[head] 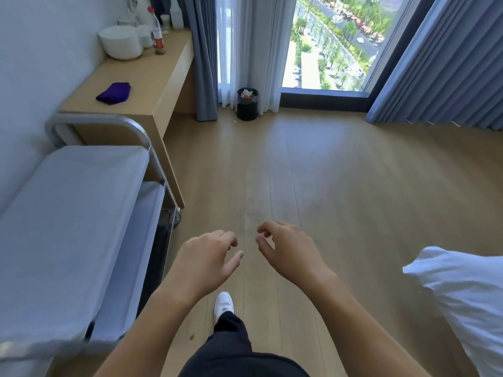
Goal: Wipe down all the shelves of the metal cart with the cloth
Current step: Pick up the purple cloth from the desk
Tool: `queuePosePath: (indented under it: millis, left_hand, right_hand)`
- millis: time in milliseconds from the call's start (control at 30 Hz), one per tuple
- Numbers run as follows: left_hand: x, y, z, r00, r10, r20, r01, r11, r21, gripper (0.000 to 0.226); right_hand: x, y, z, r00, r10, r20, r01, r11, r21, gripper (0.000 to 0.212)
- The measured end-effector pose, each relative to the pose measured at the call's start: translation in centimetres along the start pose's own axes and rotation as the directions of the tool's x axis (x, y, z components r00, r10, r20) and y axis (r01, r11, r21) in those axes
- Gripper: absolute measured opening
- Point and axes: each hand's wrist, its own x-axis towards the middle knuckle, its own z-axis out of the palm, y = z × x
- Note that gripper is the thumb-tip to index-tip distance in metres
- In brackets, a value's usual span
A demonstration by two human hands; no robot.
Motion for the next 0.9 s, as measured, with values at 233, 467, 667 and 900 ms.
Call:
queuePosePath:
  millis: [233, 467, 667, 900]
  left_hand:
    - [14.8, -7.4, -5.8, 0.999, 0.031, -0.034, -0.029, 0.998, 0.059, 0.034]
    - [24.3, -12.9, -7.6, 0.998, -0.019, -0.054, 0.020, 1.000, 0.020, 0.036]
    - [32.4, -16.8, -6.9, 0.995, -0.097, 0.008, 0.097, 0.995, 0.036, 0.037]
    - [45.4, -22.0, -9.1, 0.966, -0.253, -0.059, 0.257, 0.965, 0.054, 0.032]
  right_hand:
    - [16.1, -2.3, -3.7, 0.997, -0.021, -0.077, 0.024, 0.999, 0.043, 0.031]
    - [27.7, -3.0, -2.7, 0.999, -0.034, -0.026, 0.036, 0.997, 0.073, 0.026]
    - [38.4, -1.3, -2.2, 0.996, -0.077, 0.036, 0.075, 0.996, 0.046, 0.024]
    - [55.2, -0.5, -3.3, 0.972, -0.227, 0.060, 0.224, 0.974, 0.045, 0.022]
